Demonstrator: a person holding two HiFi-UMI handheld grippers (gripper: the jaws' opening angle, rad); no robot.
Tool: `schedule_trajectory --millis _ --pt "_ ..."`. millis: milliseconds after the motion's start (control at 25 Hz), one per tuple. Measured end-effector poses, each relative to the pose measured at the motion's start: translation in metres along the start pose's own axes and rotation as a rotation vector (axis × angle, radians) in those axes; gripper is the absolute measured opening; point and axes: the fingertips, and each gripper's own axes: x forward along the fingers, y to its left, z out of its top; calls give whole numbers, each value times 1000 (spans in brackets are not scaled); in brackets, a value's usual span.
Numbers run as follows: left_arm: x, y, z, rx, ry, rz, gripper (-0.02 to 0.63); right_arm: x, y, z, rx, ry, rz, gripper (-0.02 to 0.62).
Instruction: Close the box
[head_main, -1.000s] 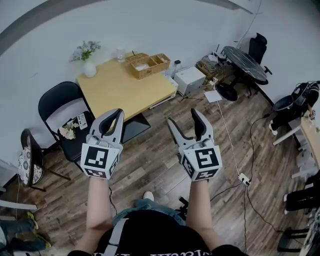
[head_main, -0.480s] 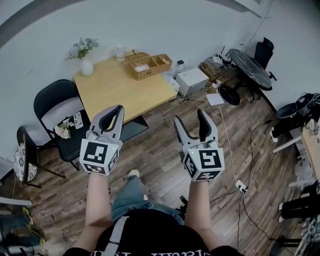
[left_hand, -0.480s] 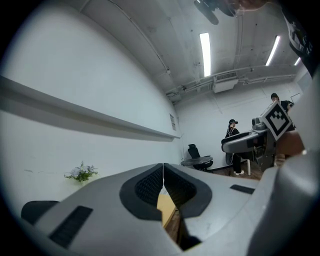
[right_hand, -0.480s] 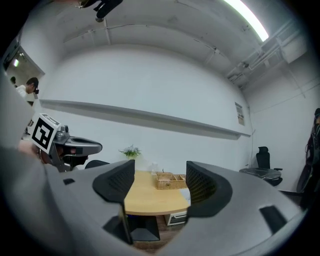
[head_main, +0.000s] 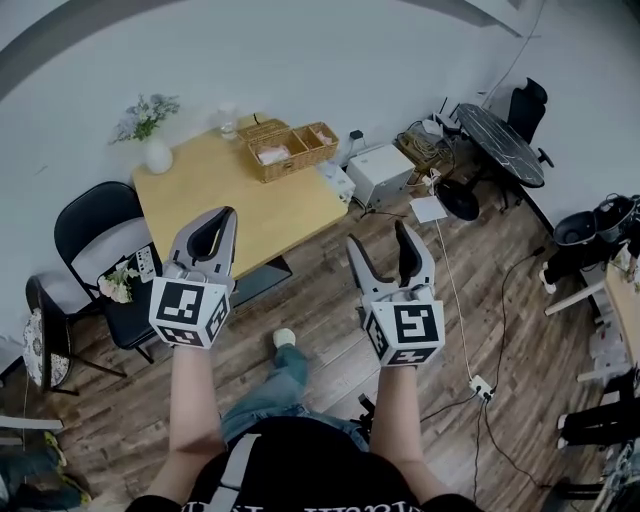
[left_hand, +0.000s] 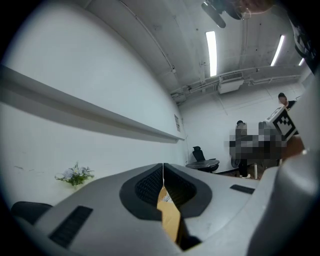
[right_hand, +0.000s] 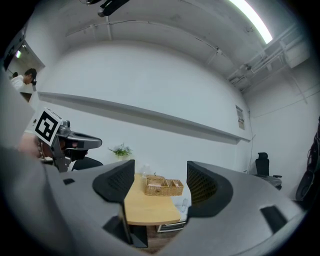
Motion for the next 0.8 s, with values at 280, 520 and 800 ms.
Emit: schedule_trajectory --millis 280,520,800 --pt "89 34 -15 -15 -4 20 14 86 -41 4 -33 -39 6 319" --pt "166 63 -30 -49 -6 37 12 167 -76 -5 -33 -8 62 319" --pt "234 102 -47 -49 6 64 12 256 -93 -17 -29 6 130 319"
